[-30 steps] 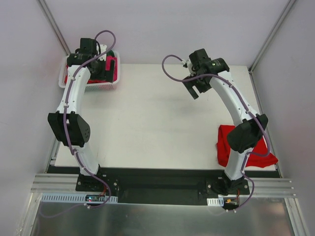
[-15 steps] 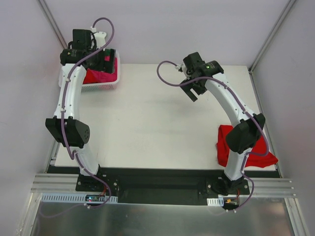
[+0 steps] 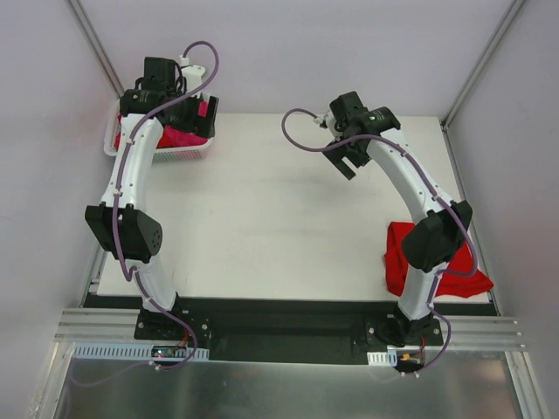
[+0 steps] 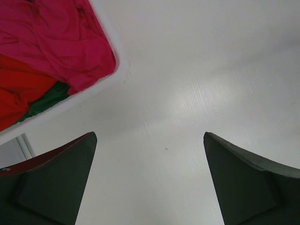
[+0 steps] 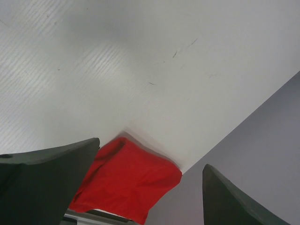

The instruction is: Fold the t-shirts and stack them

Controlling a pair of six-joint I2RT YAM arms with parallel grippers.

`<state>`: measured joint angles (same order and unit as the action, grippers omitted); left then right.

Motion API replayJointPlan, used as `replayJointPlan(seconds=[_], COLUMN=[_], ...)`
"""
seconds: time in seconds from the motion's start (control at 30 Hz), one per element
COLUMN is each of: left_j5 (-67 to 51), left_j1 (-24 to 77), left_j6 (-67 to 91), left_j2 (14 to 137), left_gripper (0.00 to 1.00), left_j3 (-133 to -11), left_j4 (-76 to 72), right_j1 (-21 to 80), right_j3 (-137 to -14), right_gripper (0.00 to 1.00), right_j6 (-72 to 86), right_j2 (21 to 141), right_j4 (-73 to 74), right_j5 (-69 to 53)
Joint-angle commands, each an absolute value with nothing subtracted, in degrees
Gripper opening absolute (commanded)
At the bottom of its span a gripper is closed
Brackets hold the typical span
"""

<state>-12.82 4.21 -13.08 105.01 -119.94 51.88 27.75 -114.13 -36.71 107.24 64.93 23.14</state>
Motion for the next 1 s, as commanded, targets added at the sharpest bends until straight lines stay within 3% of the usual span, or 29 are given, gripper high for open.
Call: replayJointPlan(seconds=[0.0, 0.97], left_j5=[-11.7, -9.4], left_j1=[6.4, 9.8], left_j6=[-14.9, -17.4], left_j2=[104.9, 105.2], left_gripper=[0.99, 0.99], left_j3=[-120.8, -120.2], left_j4=[51.8, 52.1], right_j1=[26.1, 25.6], right_j3=[-114.0, -112.1], right_gripper=[1.0, 1.0], right_j6=[-37.4, -36.5], right_j2=[104.2, 102.5], right_j4=[64.7, 64.1], right_j5=[23.1, 26.4])
